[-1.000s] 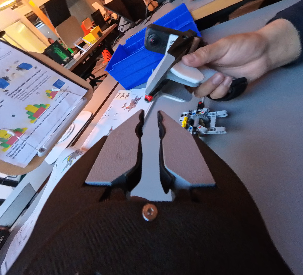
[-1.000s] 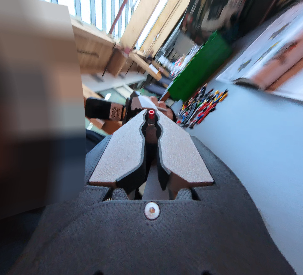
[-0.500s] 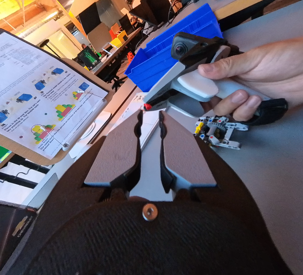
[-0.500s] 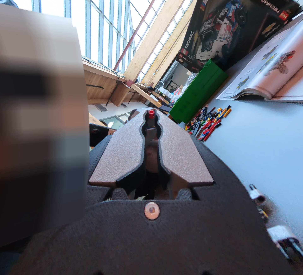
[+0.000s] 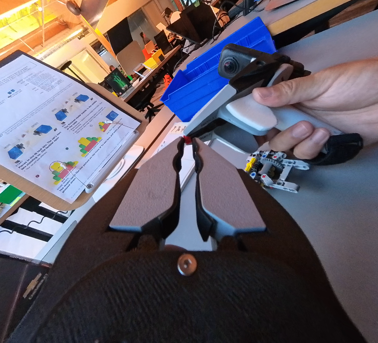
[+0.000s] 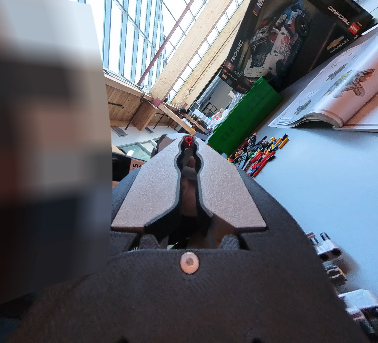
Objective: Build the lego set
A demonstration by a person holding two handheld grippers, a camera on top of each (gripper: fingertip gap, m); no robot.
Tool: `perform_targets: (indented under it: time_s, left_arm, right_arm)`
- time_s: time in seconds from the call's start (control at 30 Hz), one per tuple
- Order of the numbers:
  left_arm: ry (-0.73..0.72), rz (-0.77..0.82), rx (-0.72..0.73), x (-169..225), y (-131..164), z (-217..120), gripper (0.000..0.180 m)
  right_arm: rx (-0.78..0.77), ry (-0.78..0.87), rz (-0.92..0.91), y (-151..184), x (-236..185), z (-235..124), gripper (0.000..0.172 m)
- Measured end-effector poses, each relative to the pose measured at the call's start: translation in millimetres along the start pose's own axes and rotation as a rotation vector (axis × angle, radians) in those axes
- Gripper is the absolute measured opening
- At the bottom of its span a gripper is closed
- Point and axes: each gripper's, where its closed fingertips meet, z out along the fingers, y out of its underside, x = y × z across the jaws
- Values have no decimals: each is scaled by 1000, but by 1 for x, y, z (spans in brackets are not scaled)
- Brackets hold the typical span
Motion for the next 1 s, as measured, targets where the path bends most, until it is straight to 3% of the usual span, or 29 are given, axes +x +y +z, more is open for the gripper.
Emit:
perform_targets:
  time_s: [0.23, 0.33, 0.47, 0.67, 1.0]
  left_arm:
    - [29, 12, 1, 3, 1, -2, 5]
    - [68, -11, 17, 3, 2, -5, 5]
    - [206, -92, -13, 9, 17, -8, 5]
    - [342, -167, -126, 20, 48, -11, 5]
    - [451, -330, -209, 26, 62, -18, 5]
  right_arm:
    - [-26, -5, 27, 3, 2, 1, 4]
    - [-80, -27, 40, 6, -1, 1, 12]
    - [-174, 31, -109, 6, -3, -2, 24]
    - [-478, 268, -481, 15, 27, -23, 29]
    - [-633, 337, -633, 19, 57, -48, 32]
